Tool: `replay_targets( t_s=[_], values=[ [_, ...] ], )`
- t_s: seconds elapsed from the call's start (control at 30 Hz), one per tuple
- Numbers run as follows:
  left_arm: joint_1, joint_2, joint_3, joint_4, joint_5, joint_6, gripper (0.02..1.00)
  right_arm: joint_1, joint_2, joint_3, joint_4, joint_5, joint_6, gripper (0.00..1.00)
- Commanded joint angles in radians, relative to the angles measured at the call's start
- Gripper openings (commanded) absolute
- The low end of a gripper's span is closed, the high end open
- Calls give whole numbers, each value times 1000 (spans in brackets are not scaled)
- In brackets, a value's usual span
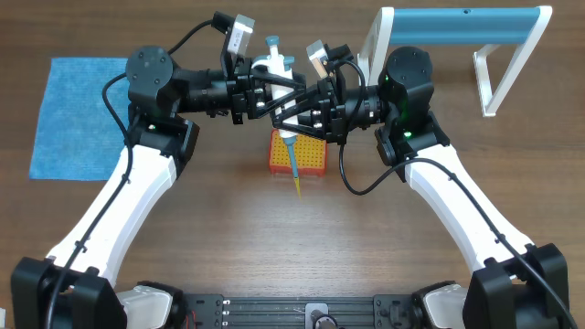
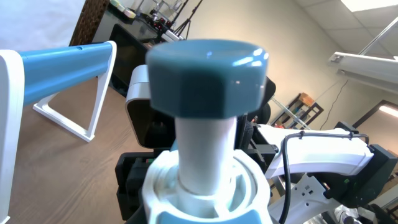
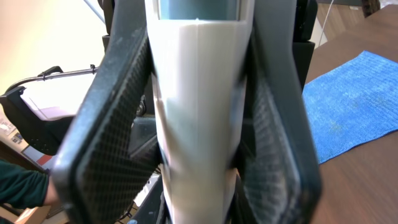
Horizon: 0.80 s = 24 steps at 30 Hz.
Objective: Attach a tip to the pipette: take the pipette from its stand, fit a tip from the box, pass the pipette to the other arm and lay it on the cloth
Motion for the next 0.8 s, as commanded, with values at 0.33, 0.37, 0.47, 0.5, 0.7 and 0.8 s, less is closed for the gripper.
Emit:
replay_targets(
  t_s=[0.33,0.37,0.47,0.5,0.7,0.8],
  values=[
    [73,6,26,14,5,-37,27,-59,-16,14,58,-108,7,807],
    [83,6,26,14,4,-37,27,-85,-16,14,58,-126,15,805],
    [110,6,26,14,2,-24,27,-174,-16,14,103,-161,14,805],
    [118,6,26,5,-2,-8,27,-203,-16,14,133,-171,14,805],
    [120,6,26,-586,-310,329,27,-447,-16,14,263,-170,14,807],
    [119,4,27,-679,-380,337,25,-536,-19,14,324,-142,14,809]
  ],
)
